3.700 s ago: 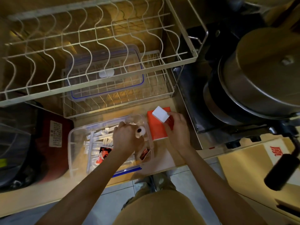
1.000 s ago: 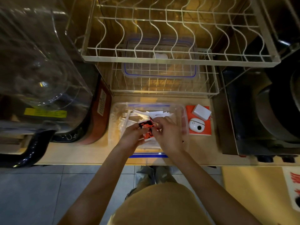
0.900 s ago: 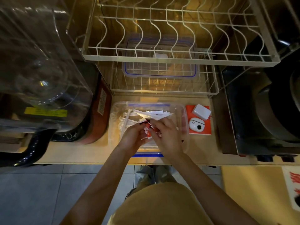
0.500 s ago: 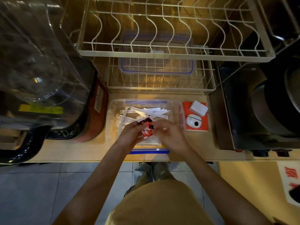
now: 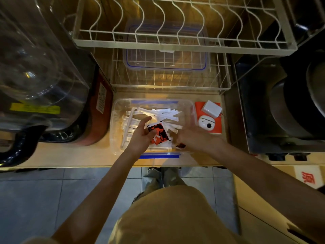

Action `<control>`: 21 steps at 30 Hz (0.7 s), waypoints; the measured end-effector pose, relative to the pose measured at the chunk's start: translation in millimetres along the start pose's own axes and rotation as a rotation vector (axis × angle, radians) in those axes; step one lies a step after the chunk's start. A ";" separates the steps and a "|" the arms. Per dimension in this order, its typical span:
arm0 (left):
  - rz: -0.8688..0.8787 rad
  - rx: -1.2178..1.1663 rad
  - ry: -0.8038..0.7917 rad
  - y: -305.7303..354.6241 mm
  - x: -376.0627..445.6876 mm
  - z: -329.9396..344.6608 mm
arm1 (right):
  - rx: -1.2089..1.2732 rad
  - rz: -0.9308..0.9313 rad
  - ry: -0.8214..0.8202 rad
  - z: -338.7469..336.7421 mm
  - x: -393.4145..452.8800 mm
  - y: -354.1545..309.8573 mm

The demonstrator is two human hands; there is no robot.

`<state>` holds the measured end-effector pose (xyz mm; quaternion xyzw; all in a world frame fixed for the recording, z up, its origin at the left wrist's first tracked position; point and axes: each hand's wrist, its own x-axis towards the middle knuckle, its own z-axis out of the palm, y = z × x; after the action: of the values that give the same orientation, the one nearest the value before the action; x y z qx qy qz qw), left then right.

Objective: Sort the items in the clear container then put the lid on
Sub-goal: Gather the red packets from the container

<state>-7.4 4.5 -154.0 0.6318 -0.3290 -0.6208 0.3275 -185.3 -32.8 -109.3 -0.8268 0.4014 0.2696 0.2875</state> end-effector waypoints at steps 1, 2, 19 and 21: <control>0.012 0.003 -0.005 -0.6 0.0 -0.3 | -0.011 -0.003 -0.004 0.7 0.9 1.1; 0.023 0.008 -0.005 -1.0 0.2 -0.8 | -0.018 -0.025 0.003 1.2 2.2 3.4; -0.013 -0.078 -0.056 16.0 -2.6 6.9 | 0.931 -0.072 0.615 -15.2 -19.7 3.8; -0.019 -0.081 -0.102 19.0 -3.4 7.9 | 0.976 -0.121 0.571 -17.3 -16.3 5.1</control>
<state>-15.5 -3.6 -136.6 0.5887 -0.3138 -0.6681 0.3296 -194.4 -39.1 -87.7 -0.6599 0.4931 -0.1982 0.5312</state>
